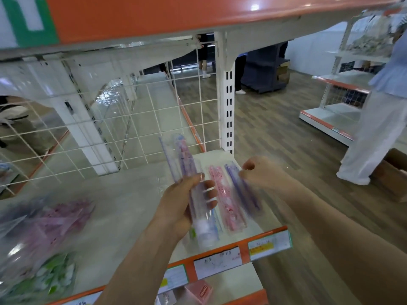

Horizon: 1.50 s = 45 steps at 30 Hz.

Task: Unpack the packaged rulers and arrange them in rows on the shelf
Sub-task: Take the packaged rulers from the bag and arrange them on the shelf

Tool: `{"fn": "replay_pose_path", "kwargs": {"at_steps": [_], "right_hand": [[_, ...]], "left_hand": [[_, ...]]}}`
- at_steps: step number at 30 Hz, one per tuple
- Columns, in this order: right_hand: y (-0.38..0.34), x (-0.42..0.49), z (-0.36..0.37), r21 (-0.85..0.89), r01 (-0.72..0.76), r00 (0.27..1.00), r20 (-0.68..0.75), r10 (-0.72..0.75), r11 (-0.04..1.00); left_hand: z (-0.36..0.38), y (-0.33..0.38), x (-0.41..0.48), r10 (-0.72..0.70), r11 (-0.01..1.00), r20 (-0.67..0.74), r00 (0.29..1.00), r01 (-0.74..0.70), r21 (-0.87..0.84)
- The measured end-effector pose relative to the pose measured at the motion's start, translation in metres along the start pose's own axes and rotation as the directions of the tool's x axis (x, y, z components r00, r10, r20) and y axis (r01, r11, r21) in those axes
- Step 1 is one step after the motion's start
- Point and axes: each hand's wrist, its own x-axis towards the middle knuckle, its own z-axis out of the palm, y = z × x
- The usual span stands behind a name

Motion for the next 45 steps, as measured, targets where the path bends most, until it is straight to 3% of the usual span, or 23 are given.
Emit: {"fn": "replay_pose_path", "kwargs": {"at_steps": [2, 4, 5, 9, 13, 18, 23, 27, 33, 40, 43, 45], "right_hand": [[-0.016, -0.008, -0.004, 0.166, 0.054, 0.999, -0.016, -0.052, 0.985], [-0.037, -0.022, -0.009, 0.455, 0.050, 0.993, 0.075, -0.094, 0.889], [-0.046, -0.029, -0.011, 0.518, 0.046, 0.984, 0.126, -0.129, 0.854], [-0.059, -0.037, -0.010, 0.567, 0.119, 0.957, 0.152, -0.246, 0.815], [-0.055, -0.033, -0.017, 0.715, 0.033, 0.975, 0.131, -0.181, 0.698], [-0.047, -0.036, -0.023, 0.632, -0.075, 0.913, 0.355, -0.202, 0.771], [-0.020, -0.015, -0.038, 0.613, -0.084, 0.988, 0.151, -0.013, 0.786], [0.002, 0.000, -0.025, 0.482, -0.142, 0.981, 0.184, 0.058, 0.865], [0.002, 0.013, -0.008, 0.414, -0.137, 0.983, 0.171, 0.071, 0.900], [-0.003, 0.008, -0.007, -0.007, 0.014, 1.000, 0.007, -0.014, 1.000], [-0.032, -0.011, 0.003, 0.185, 0.151, 0.988, -0.039, -0.147, 0.971], [-0.058, -0.027, 0.013, 0.382, 0.188, 0.974, 0.049, -0.223, 0.905]], "left_hand": [[0.001, -0.001, 0.000, -0.004, 1.000, 0.037, 0.999, 0.003, 0.007], [0.003, -0.003, 0.001, -0.008, 1.000, 0.051, 0.999, 0.008, -0.001], [0.004, -0.004, 0.002, -0.008, 1.000, 0.061, 0.998, 0.009, -0.005], [0.007, -0.004, 0.000, 0.018, 1.000, 0.090, 0.996, -0.020, 0.018], [0.004, -0.004, -0.003, 0.011, 1.000, 0.077, 0.997, -0.009, -0.025], [0.004, -0.006, -0.002, 0.024, 0.999, 0.011, 1.000, -0.024, -0.042], [-0.001, -0.008, -0.002, 0.005, 0.999, -0.057, 0.998, -0.007, -0.031], [-0.007, -0.012, -0.002, -0.009, 0.999, -0.083, 0.997, 0.006, -0.041], [-0.012, -0.016, -0.002, -0.020, 0.999, -0.068, 0.997, 0.018, -0.026], [-0.020, -0.006, -0.013, -0.025, 0.995, 0.021, 0.999, 0.027, -0.098], [-0.022, -0.004, -0.016, -0.016, 0.990, 0.062, 0.998, 0.025, -0.140], [-0.027, -0.003, -0.018, 0.008, 0.993, 0.053, 0.999, -0.002, -0.114]]}}
